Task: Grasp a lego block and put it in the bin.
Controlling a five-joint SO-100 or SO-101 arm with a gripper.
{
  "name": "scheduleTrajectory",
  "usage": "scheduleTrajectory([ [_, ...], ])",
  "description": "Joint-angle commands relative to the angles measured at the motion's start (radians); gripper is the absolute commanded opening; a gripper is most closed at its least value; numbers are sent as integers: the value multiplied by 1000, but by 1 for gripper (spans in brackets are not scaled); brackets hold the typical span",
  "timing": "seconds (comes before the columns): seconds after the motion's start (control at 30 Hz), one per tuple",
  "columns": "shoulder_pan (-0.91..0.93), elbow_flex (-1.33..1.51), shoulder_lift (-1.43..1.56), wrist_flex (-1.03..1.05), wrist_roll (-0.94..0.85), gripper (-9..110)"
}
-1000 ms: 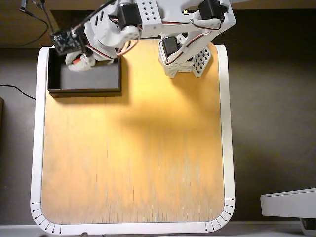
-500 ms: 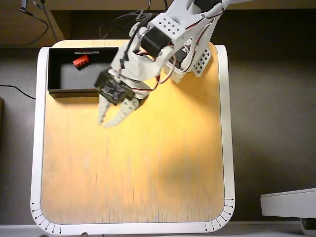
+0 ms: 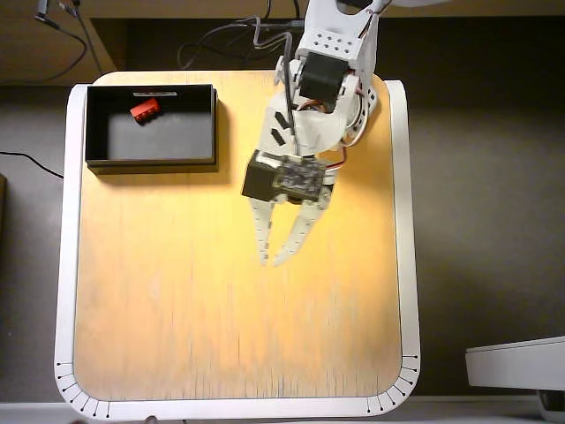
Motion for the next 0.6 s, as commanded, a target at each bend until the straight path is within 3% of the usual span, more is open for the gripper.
scheduleTrajectory([
  [0.0, -87, 26, 109, -35, 9, 0],
  [0.37, -287, 239, 354, -37, 38, 0],
  [0.57, -310, 405, 476, -43, 77, 0],
])
